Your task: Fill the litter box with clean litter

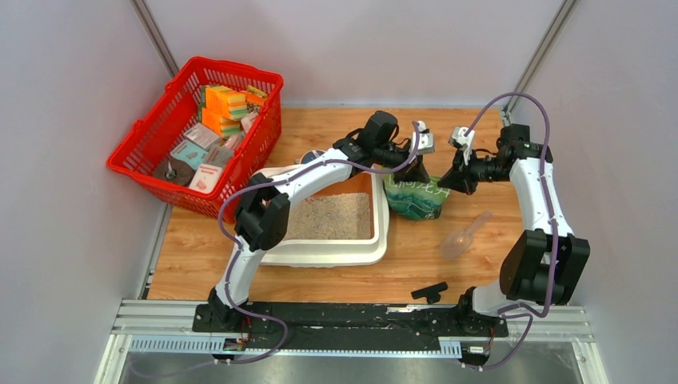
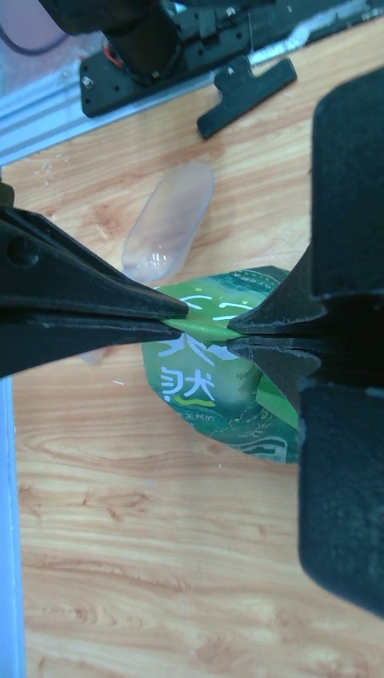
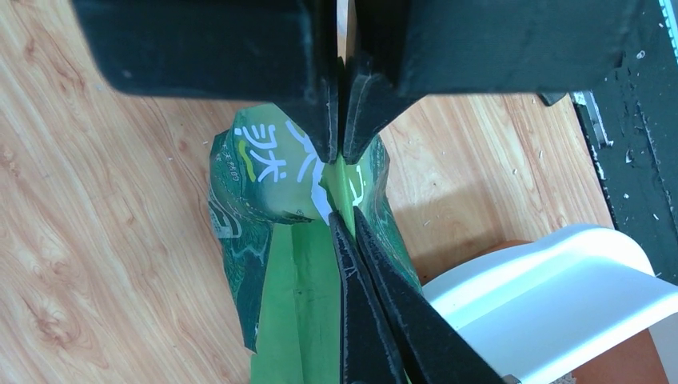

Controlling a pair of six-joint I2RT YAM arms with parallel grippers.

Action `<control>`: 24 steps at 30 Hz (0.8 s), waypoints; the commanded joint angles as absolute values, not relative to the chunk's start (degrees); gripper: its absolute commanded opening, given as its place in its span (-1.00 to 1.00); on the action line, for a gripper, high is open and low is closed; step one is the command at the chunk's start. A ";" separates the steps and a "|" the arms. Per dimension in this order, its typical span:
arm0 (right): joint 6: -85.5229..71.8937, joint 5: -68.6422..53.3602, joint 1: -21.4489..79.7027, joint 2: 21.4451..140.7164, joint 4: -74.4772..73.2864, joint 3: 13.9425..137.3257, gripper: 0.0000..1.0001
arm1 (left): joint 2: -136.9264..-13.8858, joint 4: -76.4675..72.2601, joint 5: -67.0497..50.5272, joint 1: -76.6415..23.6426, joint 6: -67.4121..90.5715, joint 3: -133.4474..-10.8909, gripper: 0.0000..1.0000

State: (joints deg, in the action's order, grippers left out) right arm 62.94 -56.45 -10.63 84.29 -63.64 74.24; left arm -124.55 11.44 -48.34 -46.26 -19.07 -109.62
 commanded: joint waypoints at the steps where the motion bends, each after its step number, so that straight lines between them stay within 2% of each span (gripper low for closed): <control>1: 68.72 -52.04 -16.16 82.53 -76.79 78.22 -0.94 | -126.38 11.69 -46.05 -42.89 -8.71 -114.69 -1.00; 8: 75.41 -50.19 -26.36 80.77 -87.09 83.58 -0.89 | -127.26 7.31 -45.79 -42.63 -3.08 -115.58 -1.00; 13: 82.34 -49.31 -27.16 75.42 -91.21 79.55 -0.75 | -127.00 9.22 -43.68 -43.59 -4.74 -115.14 -1.00; 17: 91.14 -49.92 -26.11 69.18 -95.45 69.21 -0.50 | -126.74 10.89 -43.16 -43.77 -4.84 -115.57 -1.00; 21: 101.40 -42.92 -22.16 60.41 -95.36 57.26 -0.23 | -127.27 11.87 -41.93 -43.77 -3.79 -115.75 -1.00; 24: 109.94 -41.31 -20.31 56.09 -94.84 51.09 -0.19 | -127.00 11.51 -41.31 -43.77 -2.73 -116.01 -1.00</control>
State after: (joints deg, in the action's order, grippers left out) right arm 95.61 -45.34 -22.44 60.88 -76.73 57.52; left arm -127.42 9.80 -44.42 -44.73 -4.71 -113.69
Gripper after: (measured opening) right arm 0.390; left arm 0.014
